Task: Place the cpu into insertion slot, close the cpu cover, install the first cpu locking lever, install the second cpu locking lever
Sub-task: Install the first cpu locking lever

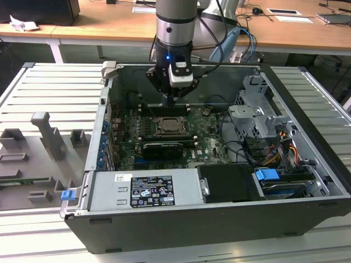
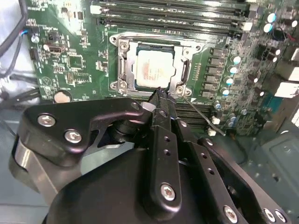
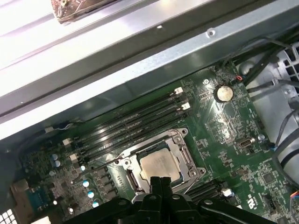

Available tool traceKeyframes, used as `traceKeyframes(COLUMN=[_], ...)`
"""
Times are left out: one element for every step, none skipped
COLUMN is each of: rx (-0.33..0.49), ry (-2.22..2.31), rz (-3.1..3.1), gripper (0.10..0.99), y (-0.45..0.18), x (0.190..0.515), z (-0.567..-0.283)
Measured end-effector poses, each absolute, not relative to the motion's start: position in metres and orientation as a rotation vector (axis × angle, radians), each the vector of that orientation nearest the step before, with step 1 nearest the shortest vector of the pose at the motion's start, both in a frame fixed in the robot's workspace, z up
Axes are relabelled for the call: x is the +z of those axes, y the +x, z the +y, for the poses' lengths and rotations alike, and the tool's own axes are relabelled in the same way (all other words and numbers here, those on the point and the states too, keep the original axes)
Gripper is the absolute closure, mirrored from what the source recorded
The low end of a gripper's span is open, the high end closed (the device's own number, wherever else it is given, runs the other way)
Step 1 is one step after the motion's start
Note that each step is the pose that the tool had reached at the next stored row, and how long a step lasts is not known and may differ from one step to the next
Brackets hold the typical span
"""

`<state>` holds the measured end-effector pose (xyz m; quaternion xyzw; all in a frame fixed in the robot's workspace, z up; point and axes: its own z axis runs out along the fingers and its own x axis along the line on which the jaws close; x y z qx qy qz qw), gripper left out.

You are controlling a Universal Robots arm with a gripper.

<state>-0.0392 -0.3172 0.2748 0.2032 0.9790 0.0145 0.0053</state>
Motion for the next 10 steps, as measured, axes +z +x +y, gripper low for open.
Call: traceKeyframes(rx=[0.045,0.046,0.046,0.046,0.046,0.046,0.046,0.046,0.047,0.047], ry=[0.616,0.578,0.542,0.504,0.480,0.451,0.427,0.402,0.384,0.358], rz=[3.070,3.077,3.084,3.091,3.095,3.100,3.103,3.107,3.109,3.113], gripper=[0.980,0.980,0.980,0.980,0.980,0.980,0.980,0.980,0.980,0.980], y=[-0.0392,-0.0392,-0.0392,-0.0392,-0.0393,-0.0393,-0.0394,-0.0395,-0.0396,-0.0400], x=[0.2748,0.2747,0.2747,0.2747,0.2747,0.2747,0.2746,0.2746,0.2745,0.2744], z=[-0.3172,-0.3172,-0.3172,-0.3172,-0.3172,-0.3172,-0.3172,-0.3172,-0.3172,-0.3172])
